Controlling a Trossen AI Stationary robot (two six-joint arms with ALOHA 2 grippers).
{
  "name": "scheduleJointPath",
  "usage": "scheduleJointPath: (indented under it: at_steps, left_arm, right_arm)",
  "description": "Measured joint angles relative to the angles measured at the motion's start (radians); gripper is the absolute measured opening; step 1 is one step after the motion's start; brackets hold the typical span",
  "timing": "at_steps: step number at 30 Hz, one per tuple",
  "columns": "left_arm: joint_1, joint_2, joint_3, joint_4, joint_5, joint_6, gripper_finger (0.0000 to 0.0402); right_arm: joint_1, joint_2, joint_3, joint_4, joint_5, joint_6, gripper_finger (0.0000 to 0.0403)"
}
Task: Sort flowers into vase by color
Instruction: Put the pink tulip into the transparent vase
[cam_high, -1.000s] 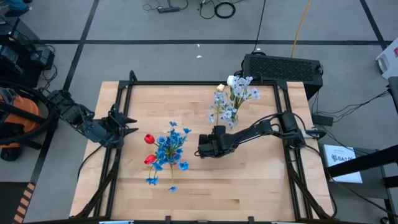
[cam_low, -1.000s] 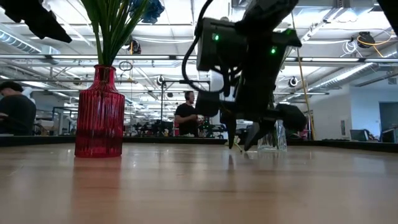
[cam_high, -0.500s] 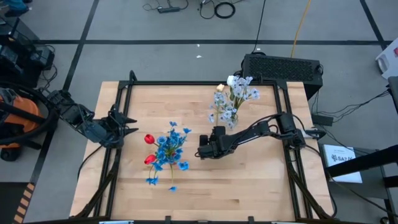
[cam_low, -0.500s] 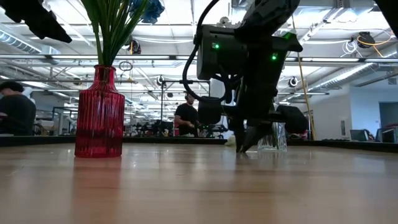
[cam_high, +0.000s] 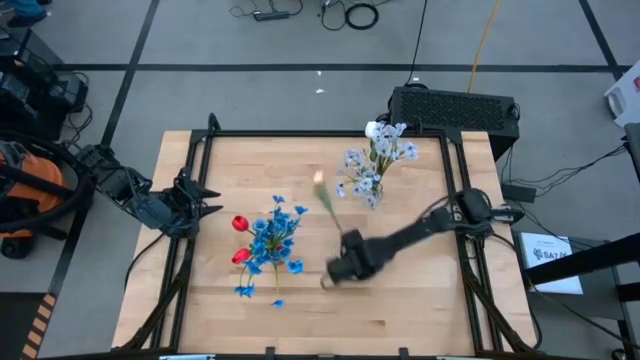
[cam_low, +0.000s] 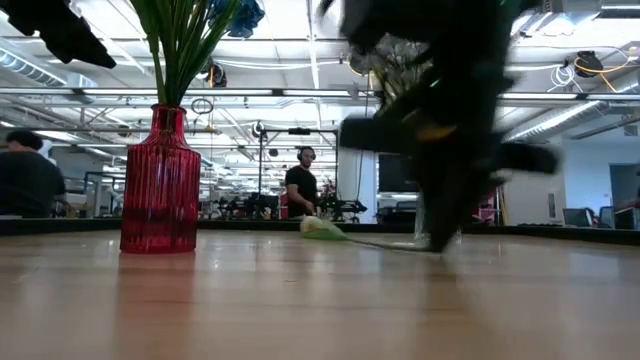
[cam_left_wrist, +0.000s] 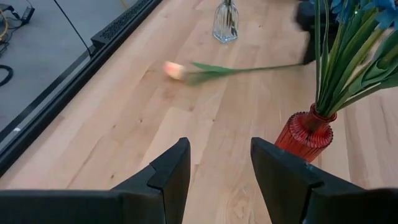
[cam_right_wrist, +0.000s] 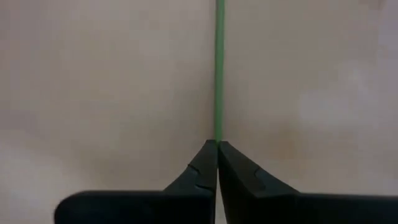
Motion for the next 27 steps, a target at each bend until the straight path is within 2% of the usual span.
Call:
scheduleJointPath:
  at_steps: [7, 11, 19, 22, 27]
  left_arm:
    - [0.000, 0.001, 0.000, 0.001, 0.000, 0.000, 0.0176]
    - [0.000, 0.001, 0.000, 0.001, -0.001, 0.000, 0.0176]
    - [0.000, 0.001, 0.000, 0.001, -0.001, 0.000, 0.0176]
    - [0.000, 0.001, 0.000, 0.001, -0.001, 0.000, 0.0176]
    - [0.000, 0.001, 0.000, 0.001, -0.003, 0.001, 0.0176]
  right_arm:
    - [0.153, -0.120, 0.004, -0.072, -0.207, -0.040, 0.0001]
    - [0.223, -0.160, 0.004, -0.074, -0.243, -0.012, 0.0007]
    - [0.256, -0.199, 0.004, -0.102, -0.351, 0.023, 0.0067]
    - [0.250, -0.200, 0.004, -0.123, -0.338, 0.012, 0.0098]
    - [0.194, -0.200, 0.004, -0.122, -0.207, -0.042, 0.0145]
